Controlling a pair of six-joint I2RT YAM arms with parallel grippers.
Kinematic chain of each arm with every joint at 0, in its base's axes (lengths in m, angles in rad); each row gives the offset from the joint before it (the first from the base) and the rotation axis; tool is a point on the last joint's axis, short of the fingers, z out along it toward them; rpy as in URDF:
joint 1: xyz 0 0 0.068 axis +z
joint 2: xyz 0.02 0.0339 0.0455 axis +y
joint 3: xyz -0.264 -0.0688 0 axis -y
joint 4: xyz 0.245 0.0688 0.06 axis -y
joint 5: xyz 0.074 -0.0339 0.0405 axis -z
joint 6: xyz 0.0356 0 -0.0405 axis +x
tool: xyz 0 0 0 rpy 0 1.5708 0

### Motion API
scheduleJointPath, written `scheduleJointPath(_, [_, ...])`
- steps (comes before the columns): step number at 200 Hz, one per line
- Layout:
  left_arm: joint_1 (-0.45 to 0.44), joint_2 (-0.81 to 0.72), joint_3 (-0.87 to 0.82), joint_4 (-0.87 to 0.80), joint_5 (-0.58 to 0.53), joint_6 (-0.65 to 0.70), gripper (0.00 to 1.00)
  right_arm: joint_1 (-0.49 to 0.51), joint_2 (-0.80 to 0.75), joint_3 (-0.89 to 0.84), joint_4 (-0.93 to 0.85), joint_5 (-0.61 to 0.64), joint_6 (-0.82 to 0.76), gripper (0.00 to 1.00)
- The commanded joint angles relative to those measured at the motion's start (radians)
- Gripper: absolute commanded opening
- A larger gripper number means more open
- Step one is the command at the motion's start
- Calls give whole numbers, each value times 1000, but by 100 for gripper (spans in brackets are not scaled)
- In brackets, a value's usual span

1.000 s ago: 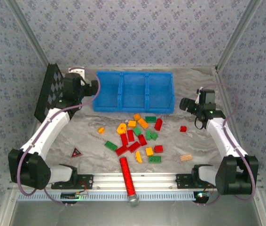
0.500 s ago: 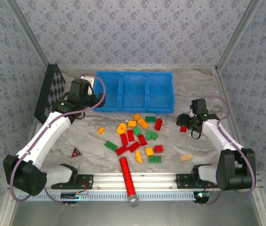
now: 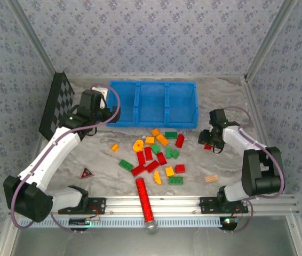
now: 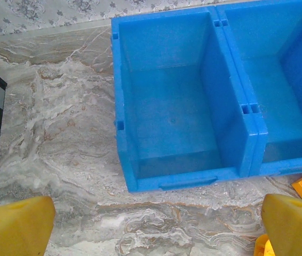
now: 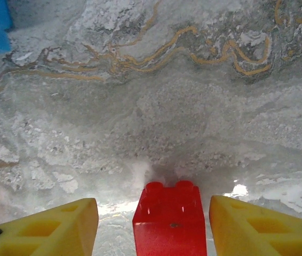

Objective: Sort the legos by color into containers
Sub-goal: Pick up the lego from the middle-right of the table, then place the lego in the container.

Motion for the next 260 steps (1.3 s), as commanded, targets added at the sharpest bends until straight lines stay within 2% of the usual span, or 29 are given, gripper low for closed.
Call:
scheduleJointPath(1, [-4,-19,0,-13,5,-5,99,10,34,42,-54,29,0,55])
scheduleJointPath(105, [-4,-20,3,-25,1,-2,99,43,105,87,-152,54,-13,33])
scheduleJointPath(130, [-4,-32,3,-30,-8,1,99,60,56,118,-179,65,-31,29])
scheduleJointPath(162, [-4,-52,14,-47,4,-1,99,109,-35,255,-222,88,-93,28])
scheduleJointPath(184, [-4,-68,21,-60,1,1,99,159,-72,340,-156,96,-151,29])
scheduleJointPath(211, [-4,-82,22,-70,-5,3,99,226,-45,415,-36,124,-256,29])
scheduleJointPath(240, [-4,-86,17,-81,-3,1,99,280,65,466,75,160,-369,29])
scheduleJointPath(260, [-4,-88,17,-93,4,-6,99,288,174,537,71,159,-397,29])
